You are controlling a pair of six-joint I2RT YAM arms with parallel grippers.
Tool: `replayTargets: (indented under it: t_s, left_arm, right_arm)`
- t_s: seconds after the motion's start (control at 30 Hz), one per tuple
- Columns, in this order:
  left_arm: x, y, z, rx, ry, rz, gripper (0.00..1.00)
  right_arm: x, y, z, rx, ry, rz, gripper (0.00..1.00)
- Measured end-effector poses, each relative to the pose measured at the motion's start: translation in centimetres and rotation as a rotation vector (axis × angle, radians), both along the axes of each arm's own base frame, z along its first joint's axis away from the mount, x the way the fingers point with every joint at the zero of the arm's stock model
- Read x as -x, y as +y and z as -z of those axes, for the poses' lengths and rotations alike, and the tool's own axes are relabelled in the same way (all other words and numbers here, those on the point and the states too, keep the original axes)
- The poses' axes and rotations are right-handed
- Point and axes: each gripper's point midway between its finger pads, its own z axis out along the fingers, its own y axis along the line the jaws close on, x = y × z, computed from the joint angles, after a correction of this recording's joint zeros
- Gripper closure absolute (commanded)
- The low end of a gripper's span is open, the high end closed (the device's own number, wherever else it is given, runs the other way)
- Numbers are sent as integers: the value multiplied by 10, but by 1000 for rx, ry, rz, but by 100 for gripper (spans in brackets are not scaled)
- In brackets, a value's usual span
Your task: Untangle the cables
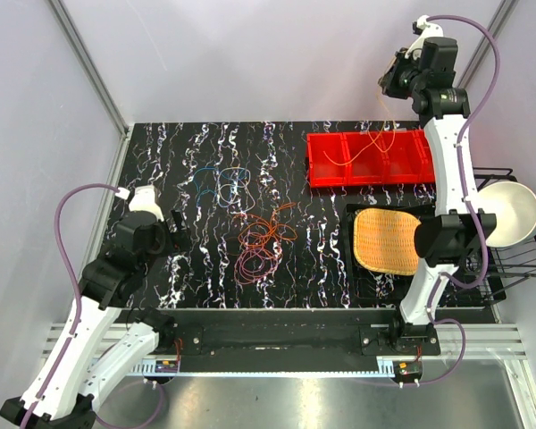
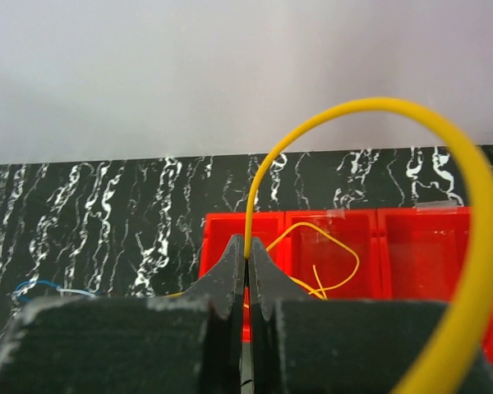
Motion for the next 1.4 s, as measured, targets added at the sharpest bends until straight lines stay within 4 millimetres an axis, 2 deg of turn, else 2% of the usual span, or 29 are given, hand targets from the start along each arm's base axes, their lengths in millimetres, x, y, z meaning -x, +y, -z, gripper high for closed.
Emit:
replayTargets:
  t_s: [0.3, 0.53, 0.83, 0.97, 1.07, 1.4]
  left_arm:
    - [0, 1, 0, -1, -2, -9, 7]
    - [-2, 1, 2, -6, 7, -15, 7]
    - [-3, 2, 1, -9, 3, -21, 7]
    - [-3, 3, 1, -10, 4, -22, 7]
    - [-4, 3, 2, -13, 5, -24, 7]
    - [-4, 4, 1, -14, 3, -28, 7]
  right_arm:
    - [-22, -17, 21, 40, 37, 33, 100]
    - [-23, -38, 5, 52, 1, 62, 100]
    - [-24, -56, 8, 124, 1, 97, 100]
    - [-24, -51, 10, 102, 6, 66, 100]
    - [-24, -42, 21, 61, 31, 26, 100]
    - [-23, -7, 84, -105, 168, -111, 100]
